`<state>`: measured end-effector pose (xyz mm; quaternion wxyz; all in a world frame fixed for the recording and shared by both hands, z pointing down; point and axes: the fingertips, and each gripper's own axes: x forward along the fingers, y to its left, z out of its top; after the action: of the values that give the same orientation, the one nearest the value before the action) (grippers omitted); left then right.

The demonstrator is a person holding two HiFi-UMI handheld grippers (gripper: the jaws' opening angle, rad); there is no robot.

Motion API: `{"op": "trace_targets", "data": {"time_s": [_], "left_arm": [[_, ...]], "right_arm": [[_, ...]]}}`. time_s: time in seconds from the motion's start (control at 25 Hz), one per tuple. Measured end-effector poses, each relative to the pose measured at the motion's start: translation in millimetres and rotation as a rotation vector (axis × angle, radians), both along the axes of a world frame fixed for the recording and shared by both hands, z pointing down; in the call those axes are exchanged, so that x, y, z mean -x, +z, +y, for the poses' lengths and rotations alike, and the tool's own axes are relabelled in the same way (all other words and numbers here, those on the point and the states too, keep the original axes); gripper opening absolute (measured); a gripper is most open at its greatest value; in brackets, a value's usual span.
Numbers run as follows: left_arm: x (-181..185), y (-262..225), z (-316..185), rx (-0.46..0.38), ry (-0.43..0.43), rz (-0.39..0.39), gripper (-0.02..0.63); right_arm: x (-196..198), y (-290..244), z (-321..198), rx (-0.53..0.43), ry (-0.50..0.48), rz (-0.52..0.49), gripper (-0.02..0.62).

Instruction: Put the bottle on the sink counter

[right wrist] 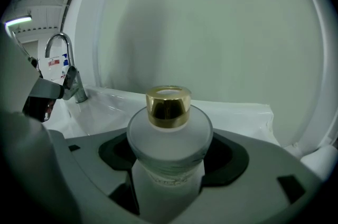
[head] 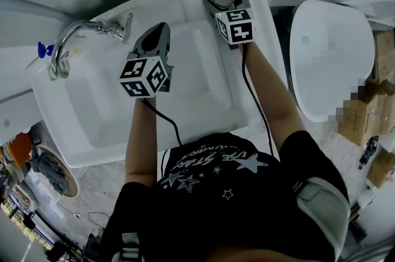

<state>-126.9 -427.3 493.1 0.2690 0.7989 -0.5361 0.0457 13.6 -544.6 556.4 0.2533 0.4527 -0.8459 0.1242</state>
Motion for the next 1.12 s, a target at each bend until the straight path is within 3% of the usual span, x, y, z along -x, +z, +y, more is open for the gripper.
{"op": "trace_targets", "data": {"time_s": [0.56, 1.12], "left_arm": [[-7, -2, 16, 0.001, 0.007, 0.002, 0.009], [-20, -13, 75, -0.005, -0.011, -0.012, 0.009]], "right_arm": [[-15, 2, 16, 0.041, 0.037, -0.016, 0.336], [-41, -22, 75, 0.044, 0.068, -0.062, 0.334]]}}
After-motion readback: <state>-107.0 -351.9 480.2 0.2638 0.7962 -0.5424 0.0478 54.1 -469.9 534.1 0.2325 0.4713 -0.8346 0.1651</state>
